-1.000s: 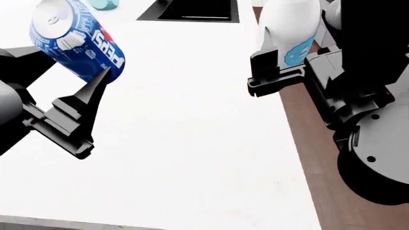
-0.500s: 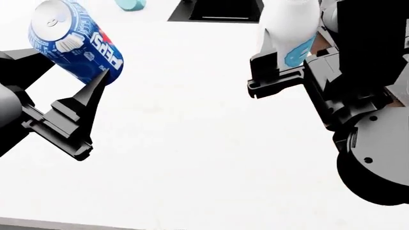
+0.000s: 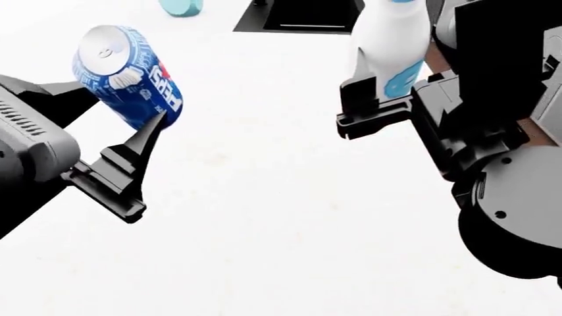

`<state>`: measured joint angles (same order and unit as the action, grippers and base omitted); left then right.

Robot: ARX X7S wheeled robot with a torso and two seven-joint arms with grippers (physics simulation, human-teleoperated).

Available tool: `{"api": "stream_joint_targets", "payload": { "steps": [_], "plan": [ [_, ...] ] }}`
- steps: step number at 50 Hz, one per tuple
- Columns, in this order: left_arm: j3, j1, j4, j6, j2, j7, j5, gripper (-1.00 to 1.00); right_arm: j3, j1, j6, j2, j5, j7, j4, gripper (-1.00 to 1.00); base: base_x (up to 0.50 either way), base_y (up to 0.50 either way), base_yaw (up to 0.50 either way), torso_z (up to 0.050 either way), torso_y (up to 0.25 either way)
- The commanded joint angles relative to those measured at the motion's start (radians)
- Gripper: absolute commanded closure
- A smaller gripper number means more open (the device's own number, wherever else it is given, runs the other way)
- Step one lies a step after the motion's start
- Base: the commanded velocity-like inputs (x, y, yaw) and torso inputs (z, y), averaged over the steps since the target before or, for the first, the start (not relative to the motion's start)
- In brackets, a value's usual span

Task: Move the drinks to the dining counter.

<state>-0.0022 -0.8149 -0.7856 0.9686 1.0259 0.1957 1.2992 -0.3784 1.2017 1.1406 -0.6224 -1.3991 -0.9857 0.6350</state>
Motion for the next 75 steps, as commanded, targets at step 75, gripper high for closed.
{"api": "stream_joint_targets", "payload": {
  "steps": [75],
  "plan": [
    [0.429, -0.141, 0.250, 0.278, -0.136, -0.016, -0.085, 1.00, -0.067, -0.100, -0.089, -0.024, 0.160, 0.166, -0.104, 1.00, 0.00, 0.00, 0.00, 0.000, 0.001]
  ]
}}
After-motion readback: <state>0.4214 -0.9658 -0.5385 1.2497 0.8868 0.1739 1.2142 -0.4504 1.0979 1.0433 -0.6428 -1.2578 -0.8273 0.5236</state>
